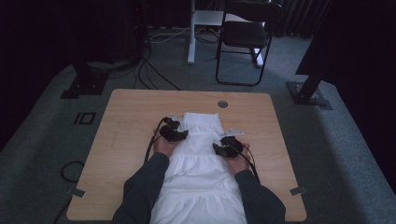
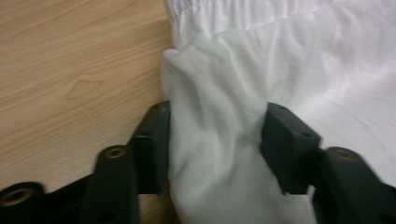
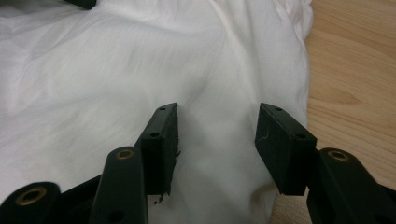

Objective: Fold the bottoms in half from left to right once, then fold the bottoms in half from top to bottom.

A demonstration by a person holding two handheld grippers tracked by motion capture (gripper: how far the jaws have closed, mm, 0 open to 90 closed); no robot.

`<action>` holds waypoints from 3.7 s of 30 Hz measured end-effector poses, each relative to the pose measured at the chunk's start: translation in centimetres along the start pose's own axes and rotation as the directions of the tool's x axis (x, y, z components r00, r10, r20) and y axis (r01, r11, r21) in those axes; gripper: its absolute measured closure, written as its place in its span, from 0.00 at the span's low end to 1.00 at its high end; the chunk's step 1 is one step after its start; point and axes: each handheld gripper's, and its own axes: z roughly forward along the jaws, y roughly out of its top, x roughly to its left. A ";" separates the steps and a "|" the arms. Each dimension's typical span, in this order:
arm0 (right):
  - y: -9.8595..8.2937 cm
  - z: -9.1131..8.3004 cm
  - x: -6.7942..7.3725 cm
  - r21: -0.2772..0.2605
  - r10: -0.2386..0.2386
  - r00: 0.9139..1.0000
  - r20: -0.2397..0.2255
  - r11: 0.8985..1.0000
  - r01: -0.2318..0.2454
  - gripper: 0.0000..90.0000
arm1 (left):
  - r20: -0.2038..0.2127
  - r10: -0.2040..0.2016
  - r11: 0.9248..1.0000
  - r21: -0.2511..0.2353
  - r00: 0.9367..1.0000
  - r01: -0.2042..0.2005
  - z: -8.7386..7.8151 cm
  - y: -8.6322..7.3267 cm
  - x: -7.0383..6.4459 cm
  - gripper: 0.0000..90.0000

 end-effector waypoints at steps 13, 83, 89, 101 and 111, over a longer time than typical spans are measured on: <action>3.0 -0.9 -3.8 -0.050 0.108 0.991 -0.076 0.992 -0.112 0.29 | 0.058 -0.010 1.000 -0.005 0.998 0.010 0.0 -0.1 0.0 0.84; 5.1 -13.4 -0.2 -0.268 -0.080 0.973 -0.215 0.963 0.020 0.93 | 0.222 0.190 0.939 -0.326 0.956 -0.111 -17.9 -0.1 -3.9 0.93; -0.5 -13.6 2.0 -0.197 -0.086 0.970 -0.228 0.980 0.040 0.92 | 0.230 0.190 0.962 -0.235 0.954 -0.135 -17.6 -6.3 -5.4 0.94; -6.8 -10.7 4.0 -0.045 -0.057 0.974 -0.219 0.998 0.049 0.92 | 0.265 0.104 0.991 -0.109 0.959 -0.077 -13.7 -11.0 -6.4 0.62; -7.0 -9.7 3.4 -0.027 -0.030 0.982 -0.185 0.999 0.026 0.56 | 0.273 0.145 0.989 -0.049 0.951 -0.137 -12.2 -11.2 -7.6 0.62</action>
